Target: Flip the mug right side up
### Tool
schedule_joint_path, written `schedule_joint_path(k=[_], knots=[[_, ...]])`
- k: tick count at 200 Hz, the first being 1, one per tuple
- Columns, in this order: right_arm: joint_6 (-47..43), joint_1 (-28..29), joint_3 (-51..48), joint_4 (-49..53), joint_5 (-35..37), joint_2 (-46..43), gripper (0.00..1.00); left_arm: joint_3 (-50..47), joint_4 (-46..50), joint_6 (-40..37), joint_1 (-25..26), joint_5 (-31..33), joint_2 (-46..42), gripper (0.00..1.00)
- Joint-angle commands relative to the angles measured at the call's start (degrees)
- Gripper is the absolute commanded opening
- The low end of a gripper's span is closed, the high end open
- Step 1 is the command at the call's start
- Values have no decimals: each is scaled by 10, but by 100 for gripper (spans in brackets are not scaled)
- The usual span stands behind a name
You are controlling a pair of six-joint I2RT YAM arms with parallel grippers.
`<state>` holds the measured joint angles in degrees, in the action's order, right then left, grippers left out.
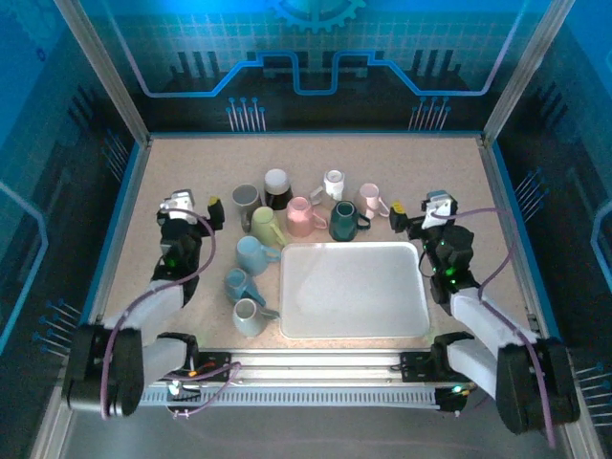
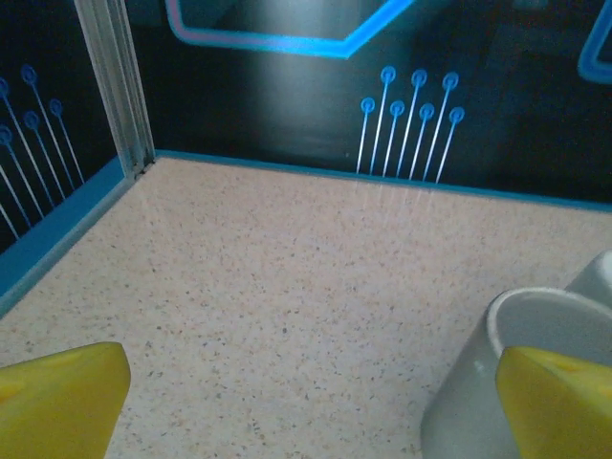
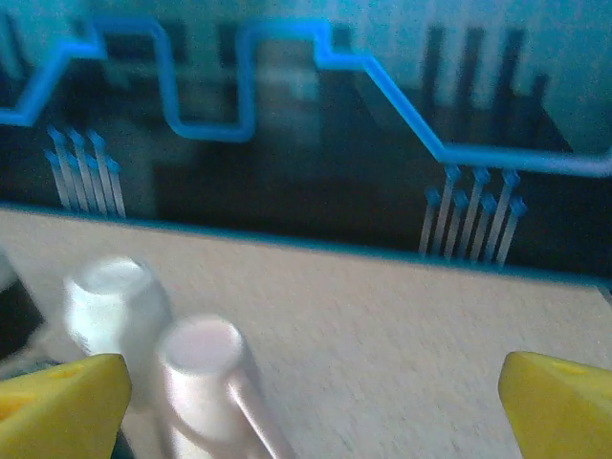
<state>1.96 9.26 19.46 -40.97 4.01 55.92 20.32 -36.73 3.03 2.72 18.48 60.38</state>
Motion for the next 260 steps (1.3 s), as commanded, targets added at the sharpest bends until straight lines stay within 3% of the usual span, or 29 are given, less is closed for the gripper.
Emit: schedule_joint_path(k=[1, 15, 28, 44, 76, 97, 111, 124, 133, 147, 166, 205, 229, 242, 260], knots=[[-1, 70, 55, 134, -38, -60, 100, 51, 132, 49, 27, -7, -92, 99], [-18, 141, 87, 205, -9, -93, 100, 111, 283, 48, 60, -64, -139, 99], [-21, 199, 122, 296, 2, -116, 100, 134, 338, 46, 96, -113, -174, 99], [26, 265, 176, 394, 35, -121, 100, 152, 395, 87, 159, -69, -216, 99], [67, 367, 301, 616, 96, -78, 100, 256, 591, 114, 234, -60, -228, 99], [107, 435, 382, 756, 261, -39, 100, 348, 740, 166, 251, -3, -188, 99], [122, 428, 421, 820, 242, -20, 100, 421, 866, 243, 250, 9, -145, 99], [129, 403, 427, 842, 164, -24, 100, 464, 927, 272, 250, -3, -120, 99], [146, 384, 396, 811, 116, -50, 100, 461, 934, 284, 250, -6, -117, 99], [169, 340, 340, 741, 19, -97, 100, 446, 949, 376, 241, -11, -121, 99], [222, 294, 317, 726, 8, -119, 100, 434, 948, 429, 231, -90, -129, 99], [230, 274, 400, 877, 17, -19, 100, 425, 1047, 561, 233, -117, -115, 99], [276, 275, 392, 888, 24, -6, 100, 419, 1132, 625, 244, -136, -96, 99], [278, 276, 382, 880, -8, -5, 100, 411, 1167, 656, 263, -149, -88, 99], [275, 275, 367, 862, -45, 2, 100, 386, 1178, 703, 328, -145, -92, 99]])
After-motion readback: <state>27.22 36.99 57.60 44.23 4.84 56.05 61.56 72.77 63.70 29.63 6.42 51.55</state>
